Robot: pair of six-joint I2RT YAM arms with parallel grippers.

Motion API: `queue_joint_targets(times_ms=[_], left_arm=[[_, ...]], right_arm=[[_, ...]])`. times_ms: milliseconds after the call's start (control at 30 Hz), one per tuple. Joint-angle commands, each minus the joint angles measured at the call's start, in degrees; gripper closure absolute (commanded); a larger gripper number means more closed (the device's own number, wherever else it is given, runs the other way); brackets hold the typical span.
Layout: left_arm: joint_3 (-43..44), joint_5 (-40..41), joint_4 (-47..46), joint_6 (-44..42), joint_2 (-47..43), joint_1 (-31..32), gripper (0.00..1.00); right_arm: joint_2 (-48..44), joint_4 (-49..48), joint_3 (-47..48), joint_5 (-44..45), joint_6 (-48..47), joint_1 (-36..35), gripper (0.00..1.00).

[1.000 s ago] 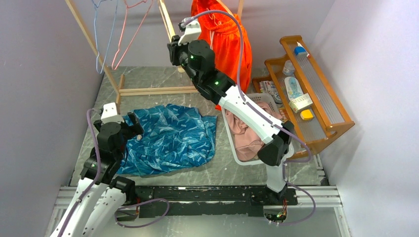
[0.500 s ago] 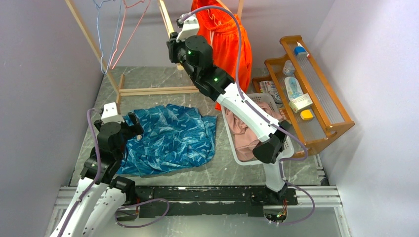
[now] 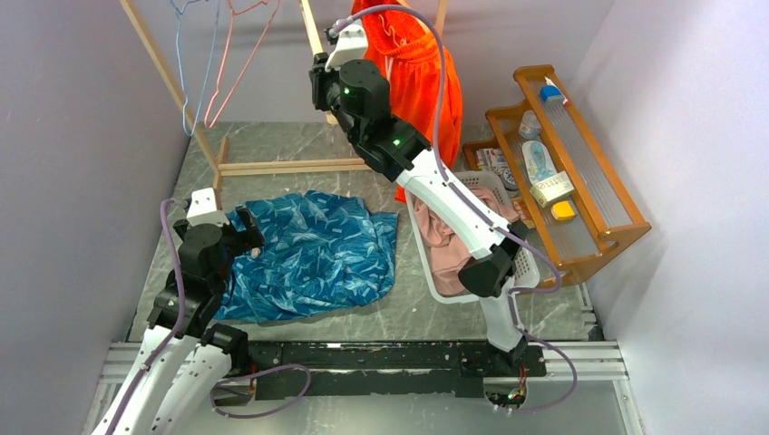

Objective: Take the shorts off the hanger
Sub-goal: Place the hanger on the clothes rod.

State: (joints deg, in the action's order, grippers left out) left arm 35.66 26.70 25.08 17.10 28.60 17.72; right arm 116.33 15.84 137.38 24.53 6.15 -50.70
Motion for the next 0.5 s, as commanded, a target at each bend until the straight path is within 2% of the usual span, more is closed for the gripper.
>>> queue_joint_targets(times_ms=[0, 233, 467], left_arm=[[-0.07, -0.95, -1.79, -0.80, -0.06, -0.24, 0.01], [-0.11, -1.53, -1.86, -1.02, -0.21, -0.24, 0.01], [0.02, -1.99, -1.79, -1.24, -0.08, -0.25, 0.01]], right_arm=[[1.14, -1.80, 2.19, 1.39, 0.34, 0.25, 1.00], [3.87, 1.07, 4.91, 1.41, 1.11, 0.49, 1.00], [4.23, -0.62, 5.70, 2.12, 0.47, 1.01, 1.00]])
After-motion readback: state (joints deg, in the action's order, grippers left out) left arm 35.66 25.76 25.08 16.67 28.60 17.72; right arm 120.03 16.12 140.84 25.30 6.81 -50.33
